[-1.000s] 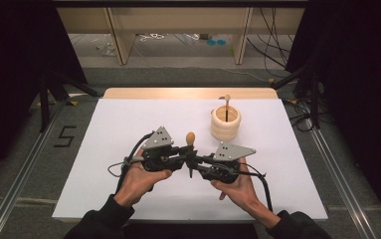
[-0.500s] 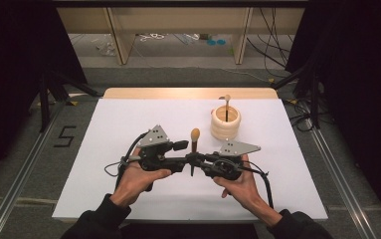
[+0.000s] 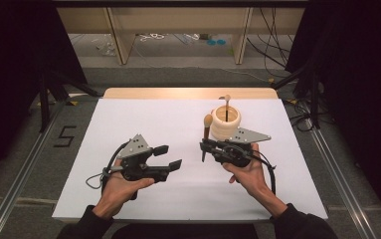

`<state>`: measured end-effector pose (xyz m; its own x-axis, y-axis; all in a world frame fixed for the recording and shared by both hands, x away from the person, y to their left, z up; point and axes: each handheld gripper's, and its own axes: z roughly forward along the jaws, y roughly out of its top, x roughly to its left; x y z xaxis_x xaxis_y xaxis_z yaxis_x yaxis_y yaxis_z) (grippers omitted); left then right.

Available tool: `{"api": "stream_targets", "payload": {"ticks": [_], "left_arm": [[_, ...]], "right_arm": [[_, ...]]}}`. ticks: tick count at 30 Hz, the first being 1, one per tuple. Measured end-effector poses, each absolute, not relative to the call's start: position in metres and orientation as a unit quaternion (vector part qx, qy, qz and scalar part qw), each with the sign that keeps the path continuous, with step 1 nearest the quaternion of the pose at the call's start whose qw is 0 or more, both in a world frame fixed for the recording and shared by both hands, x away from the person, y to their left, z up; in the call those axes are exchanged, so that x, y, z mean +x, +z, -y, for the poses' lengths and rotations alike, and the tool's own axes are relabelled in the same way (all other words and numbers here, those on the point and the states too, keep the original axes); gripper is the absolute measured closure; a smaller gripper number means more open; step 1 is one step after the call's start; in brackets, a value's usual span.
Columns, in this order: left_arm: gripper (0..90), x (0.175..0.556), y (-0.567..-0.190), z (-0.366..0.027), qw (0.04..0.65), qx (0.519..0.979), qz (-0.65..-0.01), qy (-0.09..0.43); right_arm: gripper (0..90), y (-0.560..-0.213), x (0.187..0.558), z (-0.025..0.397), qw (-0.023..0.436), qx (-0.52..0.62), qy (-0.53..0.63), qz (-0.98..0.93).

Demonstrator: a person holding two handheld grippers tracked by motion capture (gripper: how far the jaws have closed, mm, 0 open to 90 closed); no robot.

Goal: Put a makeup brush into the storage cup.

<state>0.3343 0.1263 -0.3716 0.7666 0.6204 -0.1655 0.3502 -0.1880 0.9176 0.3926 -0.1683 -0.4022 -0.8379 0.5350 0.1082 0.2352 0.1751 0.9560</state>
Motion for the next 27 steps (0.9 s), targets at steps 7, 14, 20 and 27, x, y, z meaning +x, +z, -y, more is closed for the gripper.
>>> {"api": "stream_targets", "payload": {"ticks": [7, 14, 20, 27], "left_arm": [[29.5, 0.323, -0.386, -0.143, 0.547, 0.753, -0.337, 0.141], [27.7, 0.314, -0.400, -0.153, 0.538, 0.752, -0.352, 0.148], [25.8, 0.309, -0.408, -0.158, 0.534, 0.749, -0.360, 0.157], [23.1, 0.304, -0.414, -0.161, 0.528, 0.748, -0.364, 0.169]], "right_arm": [[78.5, -0.399, 0.409, 0.179, 0.141, 0.275, 0.583, -0.752], [78.4, -0.397, 0.425, 0.189, 0.160, 0.293, 0.576, -0.747], [78.4, -0.390, 0.439, 0.196, 0.178, 0.302, 0.575, -0.739], [78.4, -0.387, 0.454, 0.202, 0.187, 0.316, 0.573, -0.733]]}}
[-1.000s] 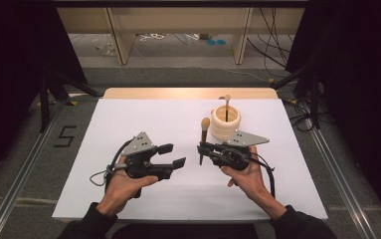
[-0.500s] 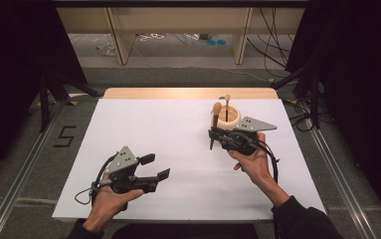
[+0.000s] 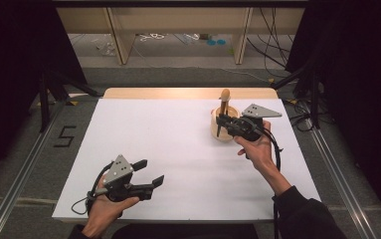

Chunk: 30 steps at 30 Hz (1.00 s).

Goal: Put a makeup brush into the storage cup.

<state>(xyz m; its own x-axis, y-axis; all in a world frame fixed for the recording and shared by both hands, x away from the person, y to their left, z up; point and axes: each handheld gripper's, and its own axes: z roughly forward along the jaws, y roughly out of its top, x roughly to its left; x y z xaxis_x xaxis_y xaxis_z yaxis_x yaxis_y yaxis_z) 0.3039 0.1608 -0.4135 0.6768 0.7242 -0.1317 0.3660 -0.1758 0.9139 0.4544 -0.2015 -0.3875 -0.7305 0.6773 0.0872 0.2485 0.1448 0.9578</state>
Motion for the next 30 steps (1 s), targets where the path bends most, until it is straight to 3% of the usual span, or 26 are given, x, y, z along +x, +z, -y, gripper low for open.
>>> {"api": "stream_targets", "payload": {"ticks": [30], "left_arm": [[16.4, 0.294, -0.423, -0.171, 0.523, 0.741, -0.385, 0.171]], "right_arm": [[78.4, -0.373, 0.509, 0.221, 0.237, 0.365, 0.557, -0.708]]}}
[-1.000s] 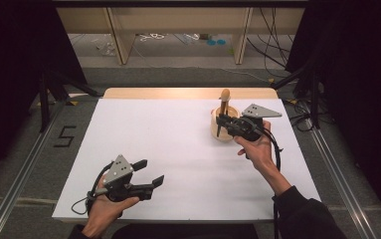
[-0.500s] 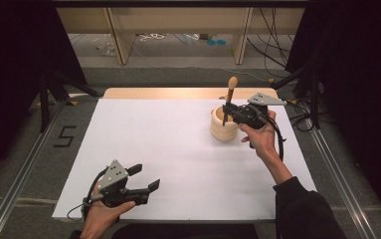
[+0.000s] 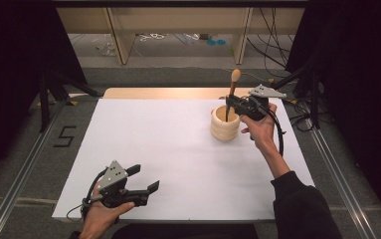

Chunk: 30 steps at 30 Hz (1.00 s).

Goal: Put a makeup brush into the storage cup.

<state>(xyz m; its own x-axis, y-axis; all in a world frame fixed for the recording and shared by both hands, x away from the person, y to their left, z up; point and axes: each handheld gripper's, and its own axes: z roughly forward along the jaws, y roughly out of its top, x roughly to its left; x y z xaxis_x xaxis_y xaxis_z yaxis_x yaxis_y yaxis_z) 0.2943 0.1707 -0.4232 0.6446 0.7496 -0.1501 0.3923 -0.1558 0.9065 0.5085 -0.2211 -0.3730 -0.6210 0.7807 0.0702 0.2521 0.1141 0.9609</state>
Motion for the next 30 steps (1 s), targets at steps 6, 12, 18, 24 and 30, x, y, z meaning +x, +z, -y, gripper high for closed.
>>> {"api": "stream_targets", "payload": {"ticks": [6, 12, 18, 24, 30], "left_arm": [[16.3, 0.294, -0.424, -0.170, 0.525, 0.740, -0.384, 0.171], [16.3, 0.294, -0.424, -0.170, 0.525, 0.741, -0.382, 0.171], [16.2, 0.293, -0.424, -0.170, 0.525, 0.741, -0.382, 0.171], [16.3, 0.294, -0.424, -0.171, 0.523, 0.743, -0.379, 0.174], [16.3, 0.294, -0.425, -0.170, 0.519, 0.749, -0.373, 0.175]], "right_arm": [[78.3, -0.380, 0.514, 0.220, 0.242, 0.372, 0.544, -0.712], [78.3, -0.386, 0.519, 0.222, 0.243, 0.381, 0.541, -0.709], [78.3, -0.392, 0.522, 0.222, 0.243, 0.385, 0.536, -0.711], [78.2, -0.401, 0.524, 0.221, 0.233, 0.395, 0.532, -0.712], [78.2, -0.409, 0.524, 0.217, 0.228, 0.399, 0.523, -0.717]]}}
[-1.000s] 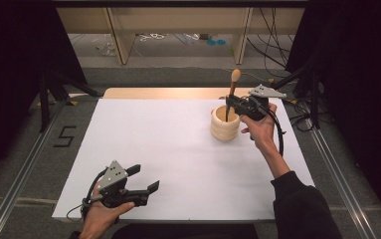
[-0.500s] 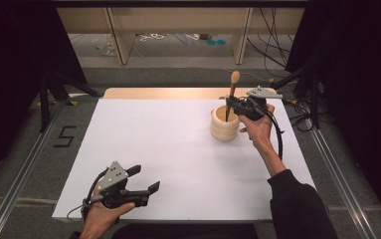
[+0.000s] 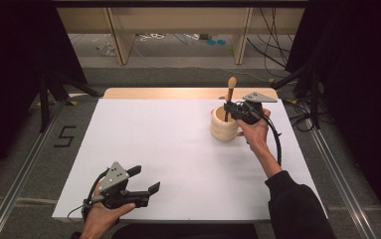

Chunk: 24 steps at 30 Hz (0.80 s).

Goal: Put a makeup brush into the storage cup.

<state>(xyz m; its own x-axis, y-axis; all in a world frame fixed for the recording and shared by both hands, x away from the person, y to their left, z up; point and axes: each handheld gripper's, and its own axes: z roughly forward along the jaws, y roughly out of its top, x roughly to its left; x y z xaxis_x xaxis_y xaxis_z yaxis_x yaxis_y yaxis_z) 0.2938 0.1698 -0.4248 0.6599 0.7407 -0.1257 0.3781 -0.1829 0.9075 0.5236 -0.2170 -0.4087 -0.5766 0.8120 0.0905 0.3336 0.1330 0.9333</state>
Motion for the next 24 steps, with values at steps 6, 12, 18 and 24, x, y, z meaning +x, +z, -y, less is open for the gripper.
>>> {"api": "stream_targets", "payload": {"ticks": [6, 12, 18, 24], "left_arm": [[16.3, 0.294, -0.425, -0.170, 0.519, 0.748, -0.375, 0.174], [16.3, 0.293, -0.425, -0.169, 0.523, 0.742, -0.384, 0.169], [16.3, 0.293, -0.425, -0.169, 0.524, 0.741, -0.385, 0.169], [16.3, 0.292, -0.425, -0.170, 0.523, 0.740, -0.386, 0.170]], "right_arm": [[78.0, -0.415, 0.524, 0.215, 0.224, 0.402, 0.518, -0.721], [67.3, -0.421, 0.525, 0.216, 0.217, 0.414, 0.513, -0.720], [41.3, -0.416, 0.521, 0.217, 0.224, 0.437, 0.498, -0.715], [36.2, -0.410, 0.513, 0.223, 0.231, 0.441, 0.497, -0.711]]}}
